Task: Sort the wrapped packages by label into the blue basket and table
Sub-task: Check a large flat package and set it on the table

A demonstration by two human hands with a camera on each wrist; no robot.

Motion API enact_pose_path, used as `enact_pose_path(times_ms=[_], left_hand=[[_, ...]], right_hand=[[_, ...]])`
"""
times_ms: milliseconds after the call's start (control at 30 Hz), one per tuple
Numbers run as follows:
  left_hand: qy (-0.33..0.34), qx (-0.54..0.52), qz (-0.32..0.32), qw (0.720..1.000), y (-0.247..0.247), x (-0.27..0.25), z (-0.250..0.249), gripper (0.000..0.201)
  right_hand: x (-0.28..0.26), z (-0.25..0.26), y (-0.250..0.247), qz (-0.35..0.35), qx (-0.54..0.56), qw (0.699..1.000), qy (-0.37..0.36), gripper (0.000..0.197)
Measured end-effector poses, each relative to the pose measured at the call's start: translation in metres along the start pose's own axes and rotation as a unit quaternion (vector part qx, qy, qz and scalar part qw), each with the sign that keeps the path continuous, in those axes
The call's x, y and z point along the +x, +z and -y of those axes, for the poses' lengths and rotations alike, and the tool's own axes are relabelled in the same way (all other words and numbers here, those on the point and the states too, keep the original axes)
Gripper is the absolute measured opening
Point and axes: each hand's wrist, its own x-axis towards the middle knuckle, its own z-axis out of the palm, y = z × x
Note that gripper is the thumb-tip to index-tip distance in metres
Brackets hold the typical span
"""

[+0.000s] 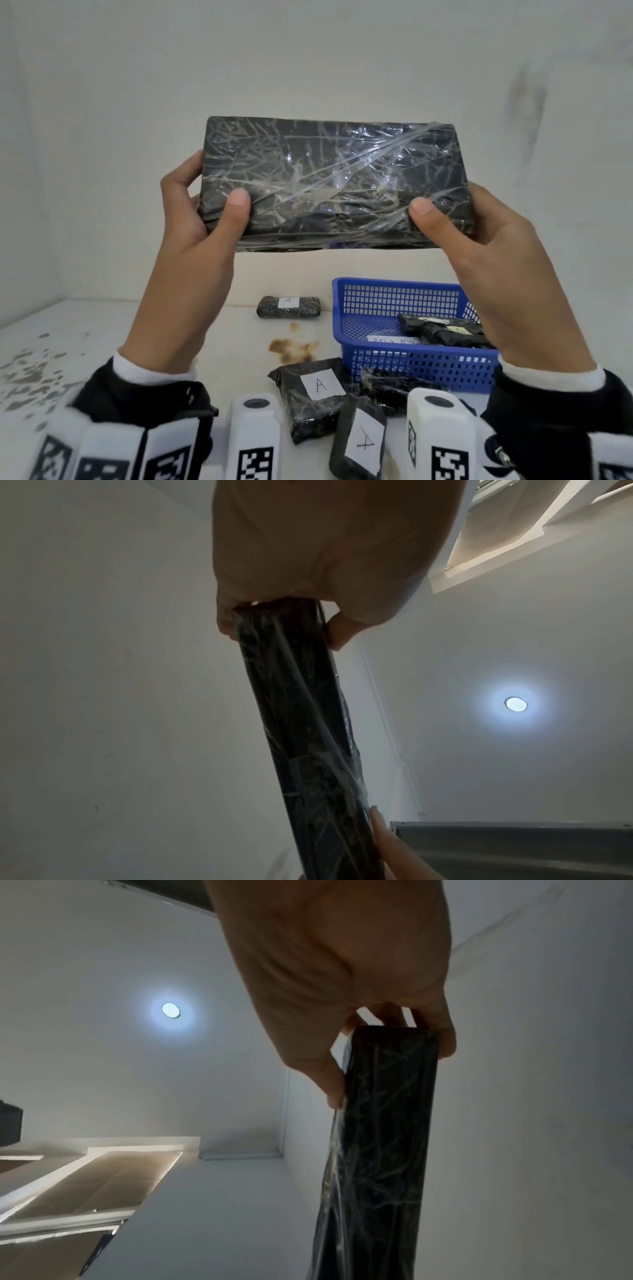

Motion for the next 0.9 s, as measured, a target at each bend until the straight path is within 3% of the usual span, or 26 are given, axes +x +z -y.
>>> enact_pose_path(times_ms=[233, 700, 900], left_hand=[[0.010, 0.075, -0.051, 0.996, 0.002, -0.005, -0.006, 0.063], [0.031, 0.158, -0.075, 0.984, 0.014, -0.012, -0.003, 0.102], [0.041, 0.172, -0.086, 0.980, 0.017, -0.014, -0.001, 0.103]], right_hand=[[-0.003, 0.003, 0.009, -0.011, -0.017, 1.000, -0.011, 0.049], [-0.007, 0.006, 0.017, -0.030, -0.064, 0.997, -0.024, 0.095], [-0.008, 0.006, 0.019, -0.036, -0.082, 0.996, -0.009, 0.090]])
